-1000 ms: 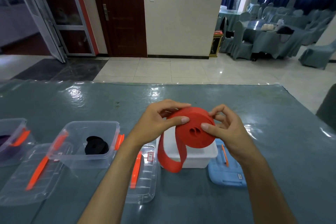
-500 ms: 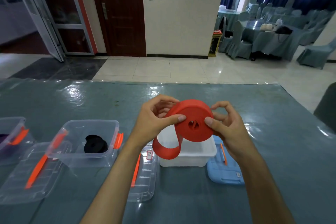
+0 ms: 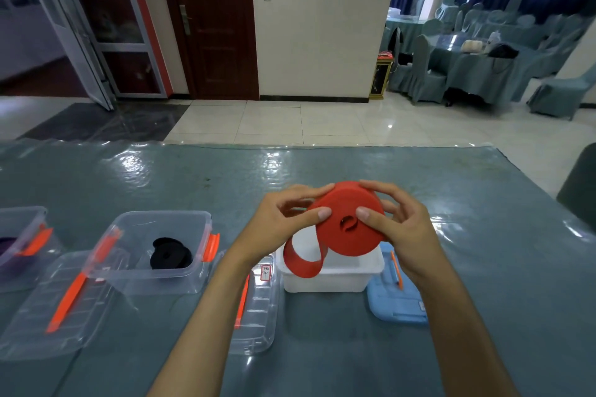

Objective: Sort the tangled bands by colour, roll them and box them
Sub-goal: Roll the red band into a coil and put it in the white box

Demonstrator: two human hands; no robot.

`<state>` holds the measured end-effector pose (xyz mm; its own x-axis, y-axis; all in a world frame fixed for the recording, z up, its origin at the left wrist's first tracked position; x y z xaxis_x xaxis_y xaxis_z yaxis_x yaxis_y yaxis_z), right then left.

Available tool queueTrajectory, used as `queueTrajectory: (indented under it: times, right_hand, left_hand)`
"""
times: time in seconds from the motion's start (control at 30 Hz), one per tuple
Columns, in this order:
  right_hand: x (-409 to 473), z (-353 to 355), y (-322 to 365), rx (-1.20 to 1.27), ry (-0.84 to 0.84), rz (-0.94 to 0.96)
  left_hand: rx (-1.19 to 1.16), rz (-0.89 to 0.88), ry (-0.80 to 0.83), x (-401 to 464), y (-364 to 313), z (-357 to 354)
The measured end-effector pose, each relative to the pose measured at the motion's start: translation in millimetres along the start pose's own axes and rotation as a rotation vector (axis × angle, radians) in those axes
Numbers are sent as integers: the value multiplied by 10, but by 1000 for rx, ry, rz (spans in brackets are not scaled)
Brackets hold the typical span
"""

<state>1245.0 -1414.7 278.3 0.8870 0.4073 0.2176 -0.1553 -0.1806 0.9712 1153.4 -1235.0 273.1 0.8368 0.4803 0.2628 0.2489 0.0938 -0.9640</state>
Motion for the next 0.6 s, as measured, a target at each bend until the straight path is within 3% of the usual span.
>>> queueTrajectory:
  times: [0.1,0.23,0.43,0.6]
  right_hand:
    - [-12,48,-58,2,-30,-12]
    - [-65,-6,-172,-57,60,-87]
    - [-174,82,-169,4,-30,-20]
    - [-290,84,-310,-25,67,-142]
  left_hand:
    - [-26,12,-17,-52,0,28]
    - [-53,-30,-146,-111,-5,42]
    - [-107,100,-14,-255,209,-45]
    - [-81,64,-152,-293,264,-6]
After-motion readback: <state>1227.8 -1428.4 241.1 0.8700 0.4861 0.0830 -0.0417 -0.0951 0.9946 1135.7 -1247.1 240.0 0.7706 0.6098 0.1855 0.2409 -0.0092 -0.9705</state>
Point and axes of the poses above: each hand's wrist, its own x-axis towards the middle knuckle, its own z-axis out of the back of the hand, y = z × x, the point moved 8 cm from there along x, towards the middle knuckle, and after that the axes turned 13 degrees about -y, right-handed, at the moved point
